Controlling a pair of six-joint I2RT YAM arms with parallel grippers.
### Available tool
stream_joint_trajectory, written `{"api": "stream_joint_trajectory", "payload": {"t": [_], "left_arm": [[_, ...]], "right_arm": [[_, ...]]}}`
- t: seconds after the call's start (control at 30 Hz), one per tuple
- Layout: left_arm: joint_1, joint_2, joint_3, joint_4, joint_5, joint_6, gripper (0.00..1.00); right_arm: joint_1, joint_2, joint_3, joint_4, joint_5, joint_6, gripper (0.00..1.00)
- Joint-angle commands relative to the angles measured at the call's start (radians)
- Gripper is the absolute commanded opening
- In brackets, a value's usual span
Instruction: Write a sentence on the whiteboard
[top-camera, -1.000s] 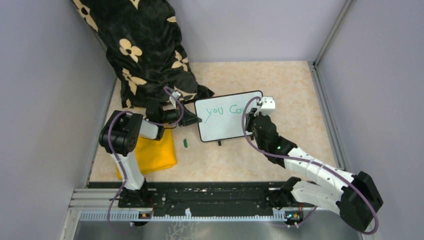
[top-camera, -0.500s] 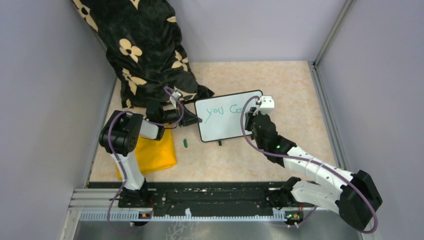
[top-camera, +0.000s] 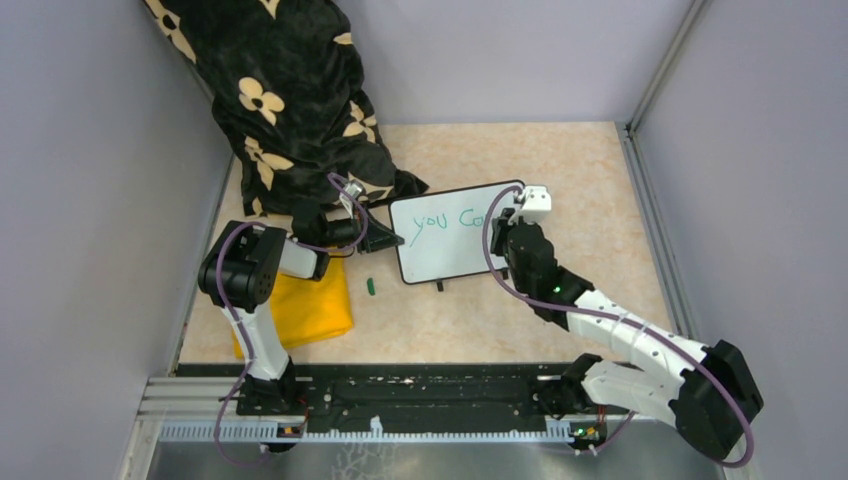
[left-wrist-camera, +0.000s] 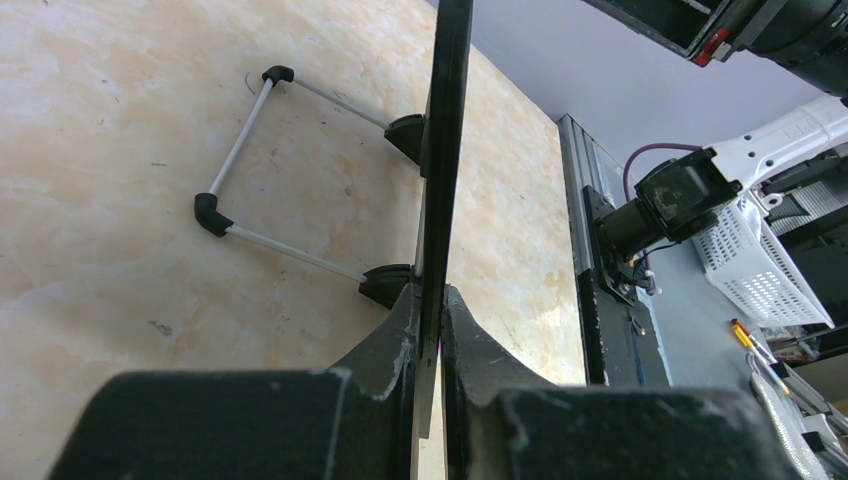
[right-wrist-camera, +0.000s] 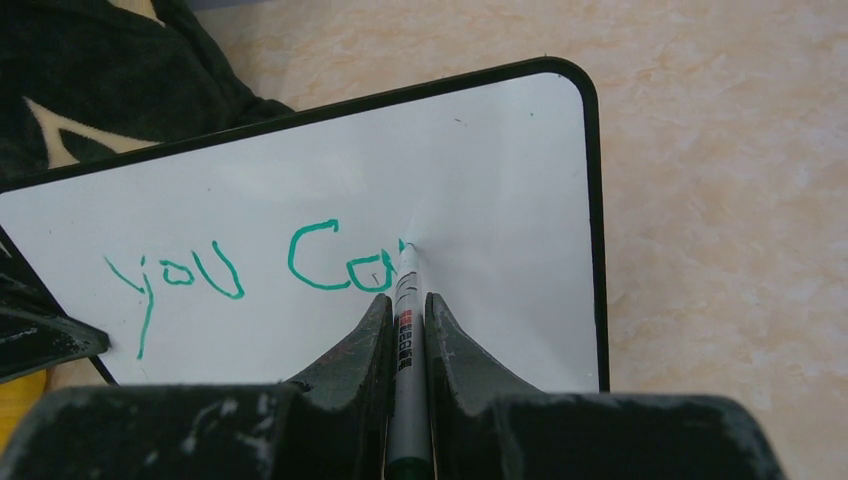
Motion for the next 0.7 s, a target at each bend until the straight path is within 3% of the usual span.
{"api": "stream_joint_trajectory", "payload": {"t": [0.0, 0.67], "left_arm": [[-0.004, 0.007, 0.002, -0.076, -0.001, 0.015, 0.00], [-0.004, 0.007, 0.003, -0.077, -0.001, 0.017, 0.00]], "right_arm": [[-0.021, 0.008, 0.057, 0.061, 0.004, -0.016, 0.00], [-0.042, -0.016, 0.036, 0.031, 0.010, -0.009, 0.00]]}}
